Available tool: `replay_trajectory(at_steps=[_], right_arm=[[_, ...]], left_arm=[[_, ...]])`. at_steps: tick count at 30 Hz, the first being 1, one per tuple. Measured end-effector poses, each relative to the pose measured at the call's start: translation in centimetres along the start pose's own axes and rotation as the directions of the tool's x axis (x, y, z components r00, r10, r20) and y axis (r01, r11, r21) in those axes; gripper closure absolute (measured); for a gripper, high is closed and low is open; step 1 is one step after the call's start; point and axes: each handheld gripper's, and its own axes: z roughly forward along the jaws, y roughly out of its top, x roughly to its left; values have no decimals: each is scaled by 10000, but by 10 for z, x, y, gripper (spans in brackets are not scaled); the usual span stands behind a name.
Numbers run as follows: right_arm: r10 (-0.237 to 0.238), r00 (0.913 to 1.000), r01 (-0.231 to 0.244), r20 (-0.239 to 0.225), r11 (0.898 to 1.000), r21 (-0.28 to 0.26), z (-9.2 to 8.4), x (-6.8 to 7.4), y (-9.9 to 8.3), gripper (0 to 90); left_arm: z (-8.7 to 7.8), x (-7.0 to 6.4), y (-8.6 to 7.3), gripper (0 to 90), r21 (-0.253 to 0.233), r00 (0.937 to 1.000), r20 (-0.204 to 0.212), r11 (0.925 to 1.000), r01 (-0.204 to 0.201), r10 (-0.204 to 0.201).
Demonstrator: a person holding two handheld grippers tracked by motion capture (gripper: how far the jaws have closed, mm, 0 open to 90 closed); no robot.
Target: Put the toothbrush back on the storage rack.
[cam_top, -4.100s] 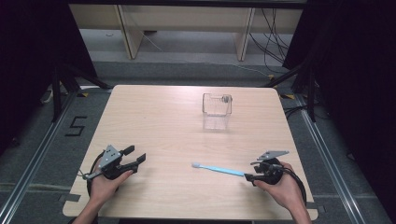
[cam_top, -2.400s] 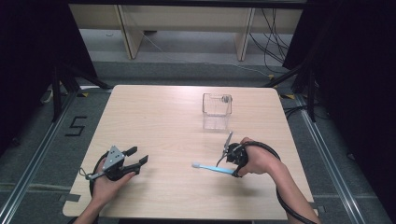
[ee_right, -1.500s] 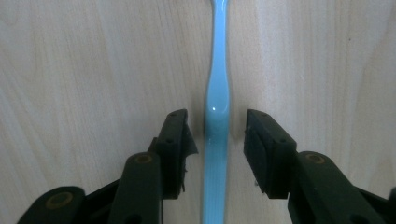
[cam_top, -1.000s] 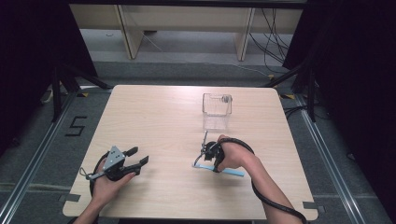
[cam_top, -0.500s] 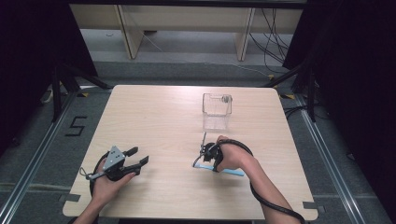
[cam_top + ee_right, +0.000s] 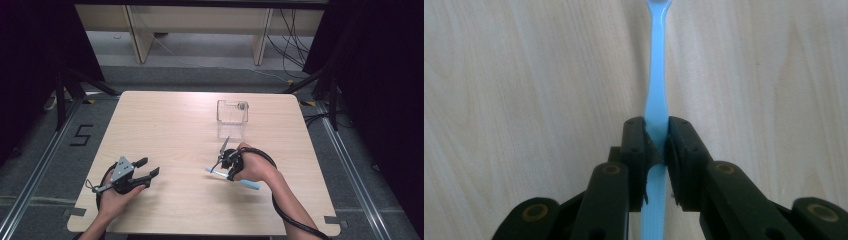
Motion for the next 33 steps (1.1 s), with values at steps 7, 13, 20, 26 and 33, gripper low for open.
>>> replay_trajectory(at_steps=[7,13,20,26,33], right_arm=[[723,9974,-712,55,9905,-1175,-13,-1,-13,787],[1326,9912,-1273,38,9584,-2556,-24,-6,-27,788],[2077,9782,-1940,0,9139,-3566,-29,-8,-45,787],[2673,9636,-2348,35,8527,-4667,-32,-9,-57,788],[3058,9521,-2532,41,7957,-5503,-32,-7,-67,788]], left_arm=[[0,0,0,376,17,10000,-10,10000,8,-8],[0,0,0,376,29,10000,-33,10000,54,-54],[1,0,0,376,93,10000,-75,10000,21,-21],[2,0,0,377,15,10000,-36,10000,62,-62],[2,0,0,378,46,10000,-64,10000,67,-67]])
